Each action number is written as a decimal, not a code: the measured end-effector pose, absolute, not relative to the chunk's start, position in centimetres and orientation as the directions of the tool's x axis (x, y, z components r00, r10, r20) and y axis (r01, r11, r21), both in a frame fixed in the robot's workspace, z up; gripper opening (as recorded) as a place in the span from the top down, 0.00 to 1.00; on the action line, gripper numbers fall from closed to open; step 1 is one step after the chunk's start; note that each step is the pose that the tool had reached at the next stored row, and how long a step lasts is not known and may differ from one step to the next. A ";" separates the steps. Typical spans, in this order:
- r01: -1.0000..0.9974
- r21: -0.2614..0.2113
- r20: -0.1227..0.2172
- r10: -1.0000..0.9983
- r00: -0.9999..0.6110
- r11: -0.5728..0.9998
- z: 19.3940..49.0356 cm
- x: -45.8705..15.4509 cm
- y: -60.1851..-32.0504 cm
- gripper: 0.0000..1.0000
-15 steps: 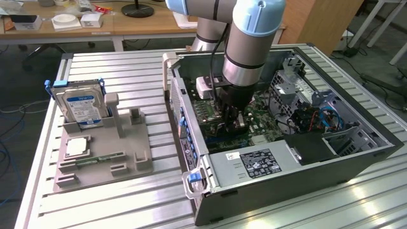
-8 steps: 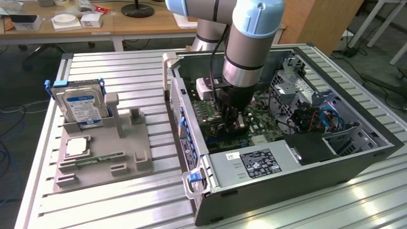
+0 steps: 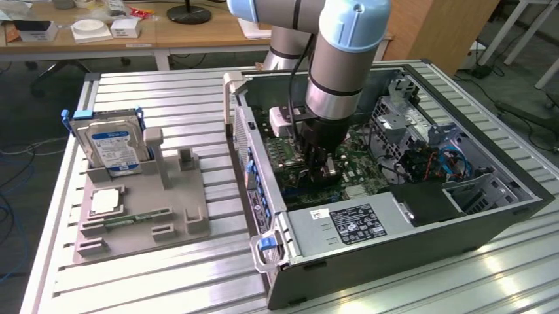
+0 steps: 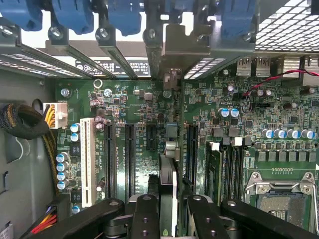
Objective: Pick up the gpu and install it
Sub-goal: 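Insert the gpu into the slot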
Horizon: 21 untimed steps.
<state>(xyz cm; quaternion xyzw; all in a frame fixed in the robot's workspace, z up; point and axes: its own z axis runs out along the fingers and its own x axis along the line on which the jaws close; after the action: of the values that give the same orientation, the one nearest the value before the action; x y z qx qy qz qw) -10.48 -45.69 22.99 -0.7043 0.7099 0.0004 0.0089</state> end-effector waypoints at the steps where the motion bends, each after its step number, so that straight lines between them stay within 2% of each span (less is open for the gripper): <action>1: -1.000 -0.012 -0.013 -1.000 -0.008 0.008 23.0 -10.5 -45.7 0.74; 7: -1.000 -0.012 -0.015 -1.000 -0.008 0.009 23.1 -10.5 -45.7 0.73; 8: -1.000 -0.012 -0.014 -1.000 -0.008 0.008 23.2 -10.5 -45.7 0.67; 21: -1.000 -0.017 -0.013 -1.000 -0.008 0.008 26.2 -10.5 -45.7 0.67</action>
<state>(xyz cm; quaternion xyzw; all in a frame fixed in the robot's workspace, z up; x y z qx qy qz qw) -10.48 -45.69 26.15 -0.7043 0.7098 -0.0018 0.0106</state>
